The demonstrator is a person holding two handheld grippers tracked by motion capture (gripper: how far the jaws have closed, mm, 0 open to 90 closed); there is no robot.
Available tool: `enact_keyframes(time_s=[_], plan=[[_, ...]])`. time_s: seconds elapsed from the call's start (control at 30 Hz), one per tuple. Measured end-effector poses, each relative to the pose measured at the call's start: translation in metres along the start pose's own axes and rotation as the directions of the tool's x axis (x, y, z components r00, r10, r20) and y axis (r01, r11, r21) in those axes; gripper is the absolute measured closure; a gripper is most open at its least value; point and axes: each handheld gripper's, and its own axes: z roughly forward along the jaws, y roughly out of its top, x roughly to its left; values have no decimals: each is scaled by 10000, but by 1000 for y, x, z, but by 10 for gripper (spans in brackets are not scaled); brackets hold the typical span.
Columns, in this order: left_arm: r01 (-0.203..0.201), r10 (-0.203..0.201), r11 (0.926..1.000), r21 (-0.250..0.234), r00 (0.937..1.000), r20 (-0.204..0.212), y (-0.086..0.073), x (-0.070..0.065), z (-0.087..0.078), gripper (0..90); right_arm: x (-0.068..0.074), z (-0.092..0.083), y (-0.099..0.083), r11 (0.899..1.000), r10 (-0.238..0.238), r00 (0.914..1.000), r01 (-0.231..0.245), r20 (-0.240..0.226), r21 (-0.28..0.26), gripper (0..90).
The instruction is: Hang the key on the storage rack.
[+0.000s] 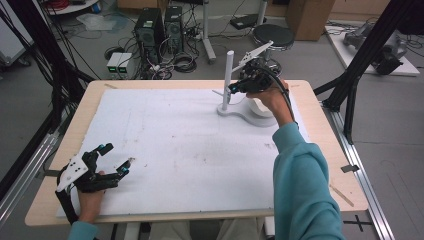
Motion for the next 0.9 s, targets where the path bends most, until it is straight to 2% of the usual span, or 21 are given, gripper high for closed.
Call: enact_keyframes(time_s=[0.23,0.5,0.8,0.9], plan=[[-3,3,10000,6,10000,-6,0,0,0,129,-7,8,-2,9998,187,9994,-191,277,115,889],[3,-3,10000,2,10000,-7,0,0,0,129,-13,10,-4,9990,440,9985,-444,320,109,888],[12,-12,10000,20,10000,2,0,0,0,129,-18,15,-6,9987,496,9980,-500,398,93,888],[11,-11,10000,20,10000,-3,0,0,0,129,-21,17,-9,9976,688,9967,-691,430,44,888]])
